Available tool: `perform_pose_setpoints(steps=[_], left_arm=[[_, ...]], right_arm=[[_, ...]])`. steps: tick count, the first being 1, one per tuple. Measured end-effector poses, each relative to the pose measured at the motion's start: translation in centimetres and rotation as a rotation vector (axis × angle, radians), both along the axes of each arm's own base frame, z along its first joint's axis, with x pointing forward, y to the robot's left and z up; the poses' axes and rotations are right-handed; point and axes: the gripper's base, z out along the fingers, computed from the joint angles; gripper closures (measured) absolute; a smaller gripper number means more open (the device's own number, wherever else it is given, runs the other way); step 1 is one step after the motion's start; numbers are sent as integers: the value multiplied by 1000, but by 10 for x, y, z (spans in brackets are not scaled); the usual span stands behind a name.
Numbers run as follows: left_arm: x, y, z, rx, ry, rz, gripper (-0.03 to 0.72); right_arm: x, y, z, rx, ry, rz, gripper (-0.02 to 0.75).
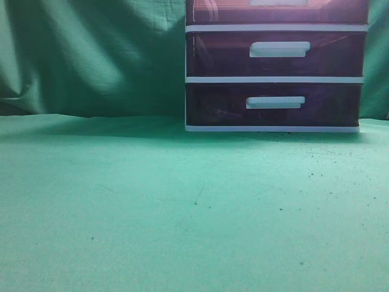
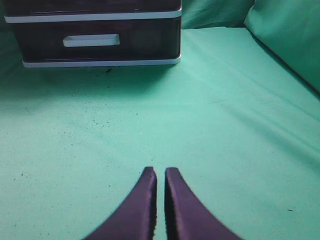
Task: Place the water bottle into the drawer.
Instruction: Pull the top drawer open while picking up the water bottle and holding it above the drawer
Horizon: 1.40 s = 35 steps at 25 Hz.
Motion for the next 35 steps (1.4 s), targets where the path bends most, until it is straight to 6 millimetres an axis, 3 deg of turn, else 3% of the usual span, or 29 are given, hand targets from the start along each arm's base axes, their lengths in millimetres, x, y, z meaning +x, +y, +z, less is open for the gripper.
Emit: perform_pose_setpoints(steps=[18,20,26,29,32,35], left_arm=[[0,0,1,-3,-11,-3,641],[1,-2,7,-54,-74,-15,641],[-1,-9,47,-144,-511,-105,641],[-4,-11,57,-154,-623,-129,641],[-4,-11,58,-162,-632,-131,641],[0,-9,62,-207,-475,-92,641]], right_arm=[[0,0,0,0,0,0,688],[0,0,0,0,0,0,688],[0,0,0,0,0,0,688],[0,0,0,0,0,0,688],[0,0,0,0,0,0,688],[0,0,0,0,0,0,688]])
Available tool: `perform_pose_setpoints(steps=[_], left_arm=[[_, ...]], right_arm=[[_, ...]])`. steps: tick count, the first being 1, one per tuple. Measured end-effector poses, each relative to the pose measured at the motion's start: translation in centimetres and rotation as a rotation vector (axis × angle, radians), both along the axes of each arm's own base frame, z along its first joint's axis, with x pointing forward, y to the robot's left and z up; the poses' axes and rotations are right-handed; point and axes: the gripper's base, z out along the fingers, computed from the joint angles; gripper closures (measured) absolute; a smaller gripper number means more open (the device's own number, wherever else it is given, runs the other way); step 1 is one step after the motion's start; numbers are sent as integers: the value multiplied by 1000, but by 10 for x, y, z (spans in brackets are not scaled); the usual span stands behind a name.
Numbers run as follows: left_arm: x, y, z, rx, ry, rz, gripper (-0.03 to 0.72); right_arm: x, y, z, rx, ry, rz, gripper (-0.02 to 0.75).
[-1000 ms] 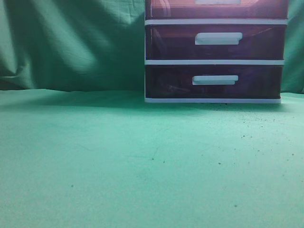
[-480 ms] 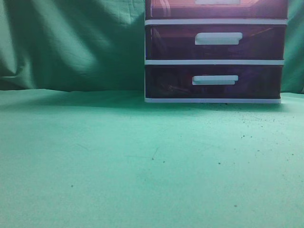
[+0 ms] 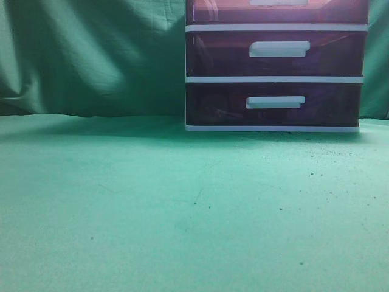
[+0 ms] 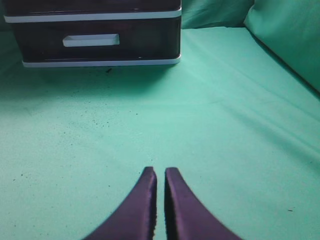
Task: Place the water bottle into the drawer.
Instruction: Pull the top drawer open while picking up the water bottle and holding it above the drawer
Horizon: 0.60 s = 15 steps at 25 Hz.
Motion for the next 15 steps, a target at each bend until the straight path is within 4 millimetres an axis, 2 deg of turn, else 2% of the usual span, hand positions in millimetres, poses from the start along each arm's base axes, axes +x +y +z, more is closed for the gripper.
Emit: perform_pose_setpoints(steps=[3,9,12,15], left_arm=[[8,1,18,-29,133,13,641],[42,-1,43,-32,433,48,641],[61,-3,48,-19,515,54,641],[73,-4,44,52,566,70,641]], right_arm=[[0,0,0,0,0,0,688],[0,0,0,0,0,0,688],[0,0,0,0,0,0,688],[0,0,0,0,0,0,688]])
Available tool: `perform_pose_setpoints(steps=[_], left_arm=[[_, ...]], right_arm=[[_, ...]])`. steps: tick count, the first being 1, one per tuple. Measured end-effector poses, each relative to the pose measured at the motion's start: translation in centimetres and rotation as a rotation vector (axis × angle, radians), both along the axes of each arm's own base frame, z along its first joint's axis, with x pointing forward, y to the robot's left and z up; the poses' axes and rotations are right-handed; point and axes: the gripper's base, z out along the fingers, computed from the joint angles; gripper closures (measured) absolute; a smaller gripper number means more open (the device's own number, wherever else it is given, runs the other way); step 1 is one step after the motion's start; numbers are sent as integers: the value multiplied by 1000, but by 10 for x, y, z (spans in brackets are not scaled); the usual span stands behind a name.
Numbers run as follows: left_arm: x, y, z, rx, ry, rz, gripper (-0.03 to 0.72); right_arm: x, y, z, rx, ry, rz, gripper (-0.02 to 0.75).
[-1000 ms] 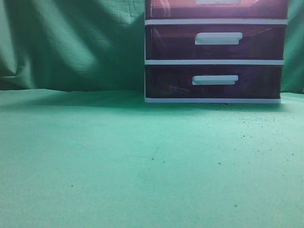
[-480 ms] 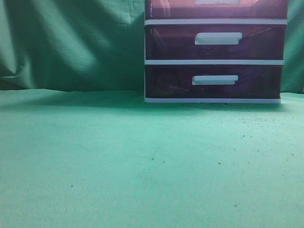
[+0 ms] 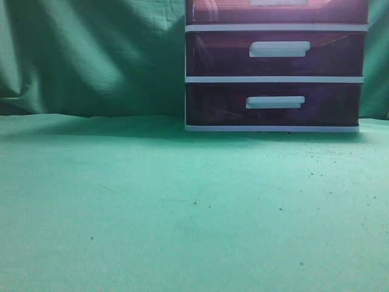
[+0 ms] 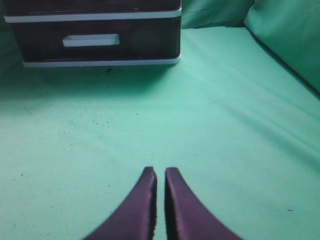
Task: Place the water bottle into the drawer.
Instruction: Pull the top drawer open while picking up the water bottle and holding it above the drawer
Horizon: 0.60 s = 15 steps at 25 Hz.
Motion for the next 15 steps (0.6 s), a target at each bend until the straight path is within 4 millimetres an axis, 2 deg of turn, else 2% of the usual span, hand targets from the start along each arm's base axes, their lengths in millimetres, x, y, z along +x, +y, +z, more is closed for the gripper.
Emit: perform_pose_setpoints(steps=[1,4,8,9,11,15], left_arm=[[3,1,-2,47,12,-5,641],[15,1,-12,148,77,-20,508],[29,-1,-24,183,145,-37,148],[32,-1,-27,185,167,-39,85],[39,-2,-34,182,211,-39,36],[57,-5,-39,190,254,-49,49]], right_arm=[[0,0,0,0,0,0,688],[0,0,0,0,0,0,688],[0,0,0,0,0,0,688],[0,0,0,0,0,0,688],[0,0,0,0,0,0,688],[0,0,0,0,0,0,688]])
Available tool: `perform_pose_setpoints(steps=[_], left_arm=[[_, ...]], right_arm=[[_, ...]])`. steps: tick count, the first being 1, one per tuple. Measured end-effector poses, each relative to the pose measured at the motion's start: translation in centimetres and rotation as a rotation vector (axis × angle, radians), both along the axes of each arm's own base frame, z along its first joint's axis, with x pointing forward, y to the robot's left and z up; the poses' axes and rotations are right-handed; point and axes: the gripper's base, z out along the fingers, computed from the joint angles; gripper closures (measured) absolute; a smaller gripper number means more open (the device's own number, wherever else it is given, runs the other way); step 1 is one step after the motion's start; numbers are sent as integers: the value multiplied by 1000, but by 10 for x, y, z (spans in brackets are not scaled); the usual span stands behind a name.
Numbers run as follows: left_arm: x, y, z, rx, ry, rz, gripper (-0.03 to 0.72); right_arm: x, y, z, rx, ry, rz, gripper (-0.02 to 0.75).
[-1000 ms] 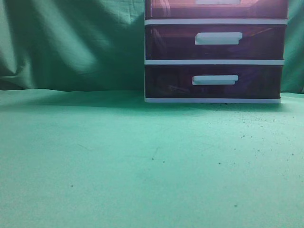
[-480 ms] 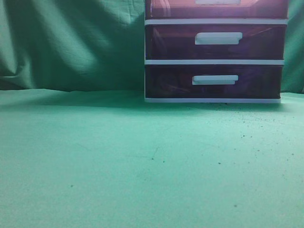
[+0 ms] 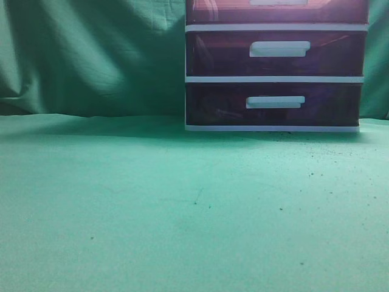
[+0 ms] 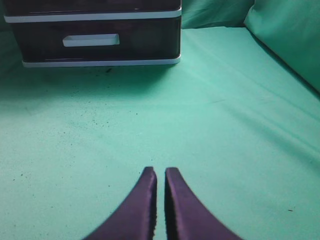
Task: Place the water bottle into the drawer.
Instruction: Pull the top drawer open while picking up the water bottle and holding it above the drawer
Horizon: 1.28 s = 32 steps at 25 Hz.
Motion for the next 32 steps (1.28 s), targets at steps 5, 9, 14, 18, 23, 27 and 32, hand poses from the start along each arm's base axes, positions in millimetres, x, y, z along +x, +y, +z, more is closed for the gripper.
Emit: perform_pose_setpoints(steps=[5,9,14,18,23,27,32], left_arm=[[31,-2,1,12,33,13,49],[54,13,2,-29,43,112,49],[74,24,-10,-75,33,148,49],[89,19,-22,-118,-5,96,49],[105,13,-40,-165,-30,42,49],[110,12,-50,-175,-12,33,214],[112,11,-50,-162,-19,8,348]], right_arm=[[0,0,0,0,0,0,688],[0,0,0,0,0,0,688],[0,0,0,0,0,0,688],[0,0,0,0,0,0,688],[0,0,0,0,0,0,688],[0,0,0,0,0,0,688],[0,0,0,0,0,0,688]])
